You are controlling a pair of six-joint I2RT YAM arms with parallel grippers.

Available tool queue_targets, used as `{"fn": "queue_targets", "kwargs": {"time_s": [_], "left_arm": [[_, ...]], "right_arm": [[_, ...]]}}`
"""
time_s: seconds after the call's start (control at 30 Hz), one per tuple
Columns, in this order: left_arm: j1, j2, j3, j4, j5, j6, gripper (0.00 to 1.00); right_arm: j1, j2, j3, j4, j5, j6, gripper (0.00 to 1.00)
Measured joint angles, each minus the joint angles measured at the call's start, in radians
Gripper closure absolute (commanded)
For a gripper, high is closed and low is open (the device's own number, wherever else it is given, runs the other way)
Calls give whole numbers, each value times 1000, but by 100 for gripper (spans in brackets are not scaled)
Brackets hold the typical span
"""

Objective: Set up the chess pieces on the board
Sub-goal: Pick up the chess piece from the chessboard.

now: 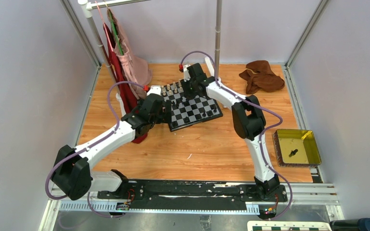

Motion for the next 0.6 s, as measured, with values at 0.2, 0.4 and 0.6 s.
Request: {"fn": "queue_targets", "kwargs": {"time_s": [0.2,0.4,0.6], "left_arm": [[2,4,0,3,6,0,0],[6,4,0,6,8,0,0],[6,4,0,6,8,0,0]], "right_arm": [[0,10,0,-6,-3,1,77],[0,10,0,-5,-4,6,89],[0,10,0,-5,-4,5,95]]}}
